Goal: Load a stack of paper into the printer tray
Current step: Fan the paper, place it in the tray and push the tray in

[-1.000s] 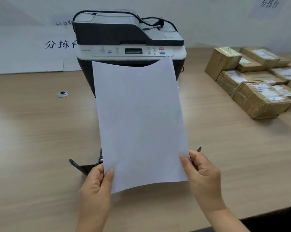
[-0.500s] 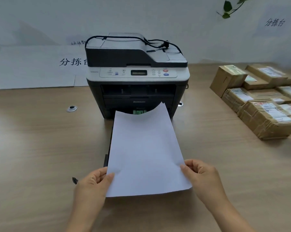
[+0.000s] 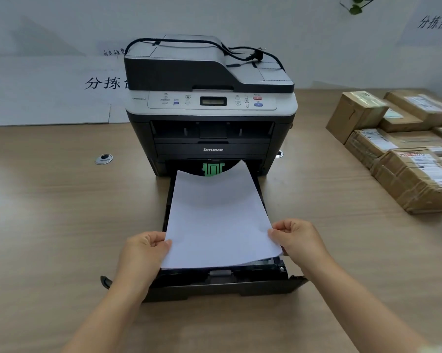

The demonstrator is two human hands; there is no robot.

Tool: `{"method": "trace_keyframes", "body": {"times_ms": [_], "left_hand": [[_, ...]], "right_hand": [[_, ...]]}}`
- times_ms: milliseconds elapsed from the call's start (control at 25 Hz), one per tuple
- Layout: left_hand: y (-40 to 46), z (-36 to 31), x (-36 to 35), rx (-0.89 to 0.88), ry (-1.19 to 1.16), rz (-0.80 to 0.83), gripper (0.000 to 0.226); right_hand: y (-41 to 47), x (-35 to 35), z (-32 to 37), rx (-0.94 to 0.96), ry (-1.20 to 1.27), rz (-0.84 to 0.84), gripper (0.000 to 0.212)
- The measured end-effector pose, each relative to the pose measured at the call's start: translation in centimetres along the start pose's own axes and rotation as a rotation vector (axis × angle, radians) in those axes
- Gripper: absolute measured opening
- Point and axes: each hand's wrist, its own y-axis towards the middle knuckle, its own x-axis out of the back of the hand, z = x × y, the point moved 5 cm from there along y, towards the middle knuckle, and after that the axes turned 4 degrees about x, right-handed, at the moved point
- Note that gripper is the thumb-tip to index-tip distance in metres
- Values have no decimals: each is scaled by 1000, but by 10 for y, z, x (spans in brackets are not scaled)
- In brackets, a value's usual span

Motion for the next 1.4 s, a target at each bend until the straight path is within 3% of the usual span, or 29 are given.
{"method": "trace_keyframes", "body": {"times_ms": [160, 360, 520, 640, 920, 1400], "left_hand": [[10, -5, -7, -20, 13, 2, 26], [23, -10, -16, -47, 45, 7, 29], [31, -2, -21, -13, 84, 1, 13], [37, 9, -22, -10, 118, 5, 13], [40, 6, -29, -165, 408, -18, 19], [41, -5, -32, -344, 790, -138, 21]], "right_hand": [[14, -4, -2, -11, 0, -6, 20], [25, -6, -11, -24, -44, -32, 16], [28, -9, -15, -7, -116, -42, 18], [27, -12, -17, 6, -169, -45, 19], [26, -21, -7, 84, -408, -10, 16], [26, -28, -6, 141, -533, -43, 8]]}}
